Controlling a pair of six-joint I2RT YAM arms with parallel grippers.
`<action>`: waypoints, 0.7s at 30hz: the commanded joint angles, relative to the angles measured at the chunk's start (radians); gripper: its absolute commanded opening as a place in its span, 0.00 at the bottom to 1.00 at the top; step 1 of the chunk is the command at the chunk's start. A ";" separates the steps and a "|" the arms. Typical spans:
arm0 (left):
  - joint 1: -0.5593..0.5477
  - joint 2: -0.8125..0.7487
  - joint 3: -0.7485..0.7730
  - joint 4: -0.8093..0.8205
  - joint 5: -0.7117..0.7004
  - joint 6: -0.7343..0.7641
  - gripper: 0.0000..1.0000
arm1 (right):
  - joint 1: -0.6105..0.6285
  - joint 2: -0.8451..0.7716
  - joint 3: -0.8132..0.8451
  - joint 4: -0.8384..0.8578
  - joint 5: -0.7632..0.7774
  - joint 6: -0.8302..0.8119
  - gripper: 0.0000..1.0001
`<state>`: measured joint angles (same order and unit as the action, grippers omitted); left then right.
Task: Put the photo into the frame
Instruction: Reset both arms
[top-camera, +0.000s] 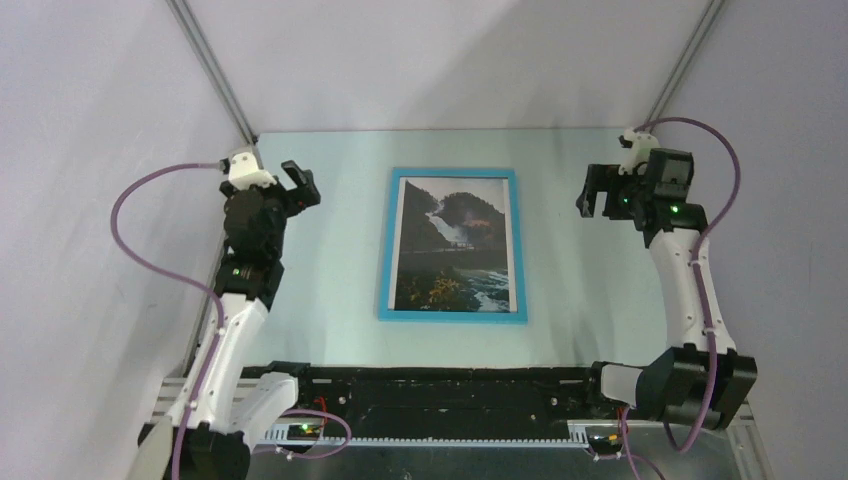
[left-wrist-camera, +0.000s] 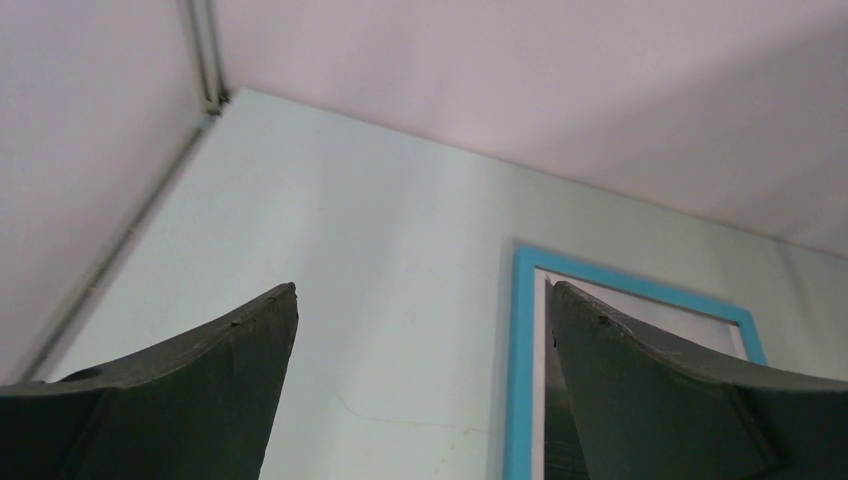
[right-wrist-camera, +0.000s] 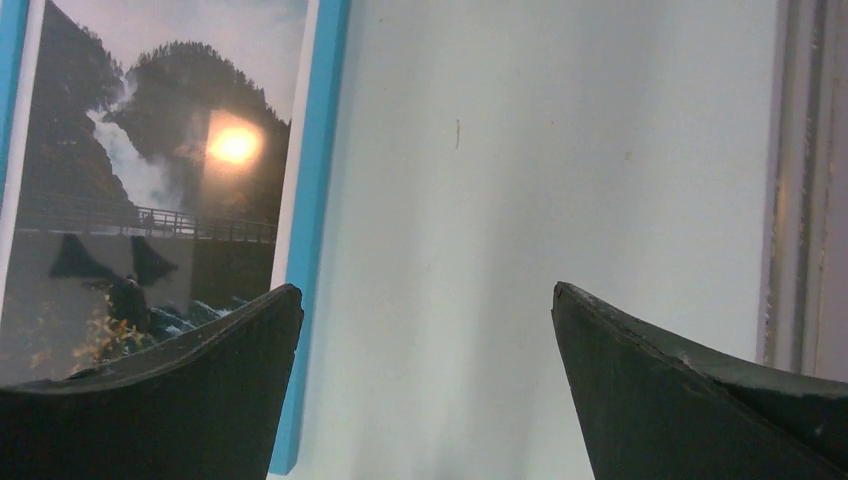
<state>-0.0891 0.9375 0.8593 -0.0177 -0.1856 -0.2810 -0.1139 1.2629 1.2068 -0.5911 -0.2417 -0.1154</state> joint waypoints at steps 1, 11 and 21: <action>0.010 -0.102 -0.053 -0.021 -0.105 0.102 1.00 | -0.069 -0.092 -0.024 -0.041 -0.100 0.056 1.00; 0.012 -0.226 -0.145 -0.060 0.030 0.148 1.00 | -0.230 -0.170 -0.062 -0.043 -0.345 0.135 0.99; 0.012 -0.298 -0.155 -0.082 0.120 0.208 1.00 | -0.254 -0.240 -0.123 -0.067 -0.508 0.012 0.99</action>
<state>-0.0837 0.6525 0.7010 -0.1162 -0.1146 -0.1131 -0.3660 1.0908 1.1179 -0.6518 -0.6605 -0.0326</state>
